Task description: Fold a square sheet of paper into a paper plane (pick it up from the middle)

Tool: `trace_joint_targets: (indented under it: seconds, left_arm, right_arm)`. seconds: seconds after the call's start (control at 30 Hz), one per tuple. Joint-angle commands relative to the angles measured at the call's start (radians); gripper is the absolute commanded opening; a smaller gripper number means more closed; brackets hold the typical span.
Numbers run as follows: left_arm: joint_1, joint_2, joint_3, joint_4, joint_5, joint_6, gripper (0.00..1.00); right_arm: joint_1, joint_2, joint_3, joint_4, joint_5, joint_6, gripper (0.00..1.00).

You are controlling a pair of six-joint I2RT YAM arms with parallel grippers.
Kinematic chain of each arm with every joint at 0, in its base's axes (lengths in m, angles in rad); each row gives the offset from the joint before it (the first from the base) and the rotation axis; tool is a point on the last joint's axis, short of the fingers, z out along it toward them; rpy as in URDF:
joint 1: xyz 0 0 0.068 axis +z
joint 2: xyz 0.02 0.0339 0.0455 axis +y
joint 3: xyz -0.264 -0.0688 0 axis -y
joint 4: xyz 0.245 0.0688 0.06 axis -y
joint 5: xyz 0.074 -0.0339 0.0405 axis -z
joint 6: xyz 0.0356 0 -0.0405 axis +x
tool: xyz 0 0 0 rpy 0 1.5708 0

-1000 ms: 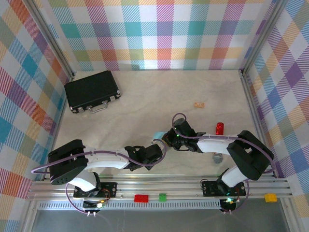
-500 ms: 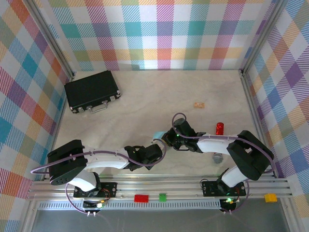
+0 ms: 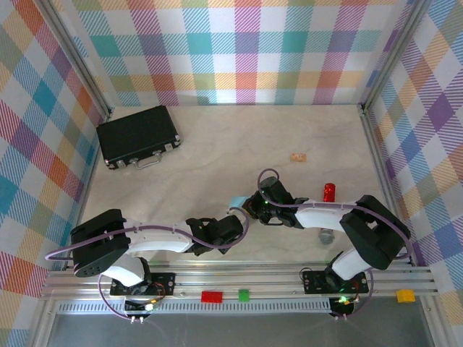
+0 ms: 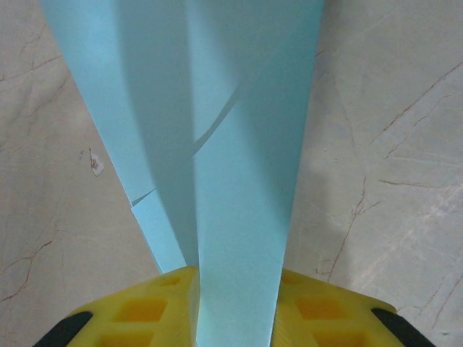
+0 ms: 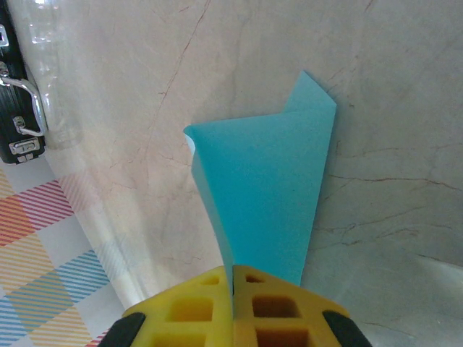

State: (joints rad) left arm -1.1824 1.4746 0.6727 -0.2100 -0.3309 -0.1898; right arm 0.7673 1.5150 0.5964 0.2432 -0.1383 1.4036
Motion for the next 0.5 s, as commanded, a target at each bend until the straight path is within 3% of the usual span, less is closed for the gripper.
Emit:
trace_joint_targets:
  seconds: [0.0,0.47]
  left_arm:
    - [-0.010,-0.020,0.010,-0.002,-0.002,-0.005,0.27]
    - [-0.011,-0.012,-0.001,0.004,-0.007,-0.007,0.14]
  right_arm:
    - [0.006,-0.012,-0.010,0.010,0.005,0.014,0.00]
    - [0.006,-0.020,-0.013,0.007,0.003,0.012,0.00]
